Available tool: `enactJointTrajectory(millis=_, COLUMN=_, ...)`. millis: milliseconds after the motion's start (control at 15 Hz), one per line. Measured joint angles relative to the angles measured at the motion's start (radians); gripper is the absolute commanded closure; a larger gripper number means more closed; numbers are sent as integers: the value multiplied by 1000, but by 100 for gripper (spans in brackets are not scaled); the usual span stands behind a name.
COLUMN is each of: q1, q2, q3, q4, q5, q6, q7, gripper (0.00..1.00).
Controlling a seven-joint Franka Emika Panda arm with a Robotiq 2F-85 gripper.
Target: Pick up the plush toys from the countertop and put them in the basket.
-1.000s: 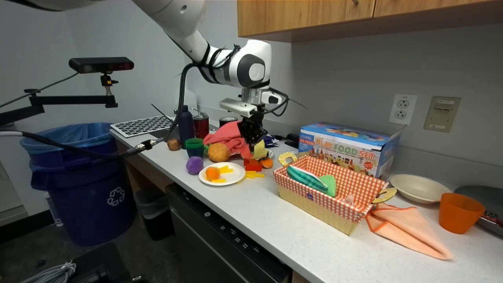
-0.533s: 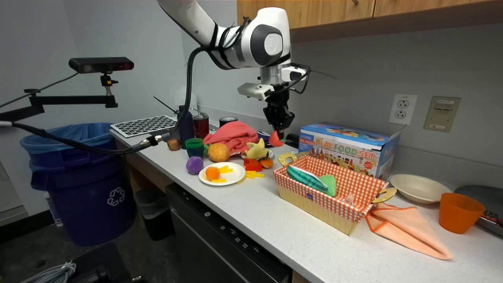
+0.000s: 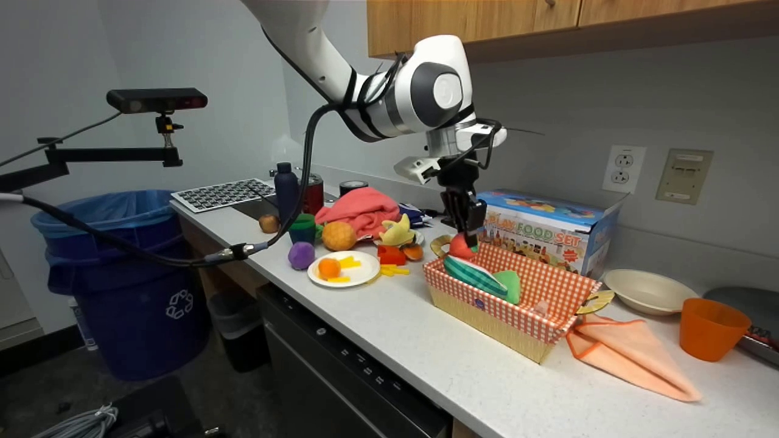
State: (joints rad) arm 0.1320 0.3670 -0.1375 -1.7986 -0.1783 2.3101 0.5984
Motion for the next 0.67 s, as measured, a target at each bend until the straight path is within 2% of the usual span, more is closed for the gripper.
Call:
enactJointTrajectory(millis=333, q1=15, q2=-2, q3=-3, q4=-12, q5=-110, q6=55, q7=117, gripper=4)
enactJointTrajectory(millis=400, q1=22, q2=-5, q3=-2, q4=-12, q5=-135, q6=66, q7=131, gripper=0)
enactJointTrajectory(millis=533, q1=32, q2=-12, q3=13, q4=-15, q5=-148, q6=88, q7=123, gripper=0)
enactJointTrajectory(millis=667, q1=33, q2=-16, q3=54, q4=-16, q5=-133, q6=105, q7=63, gripper=0)
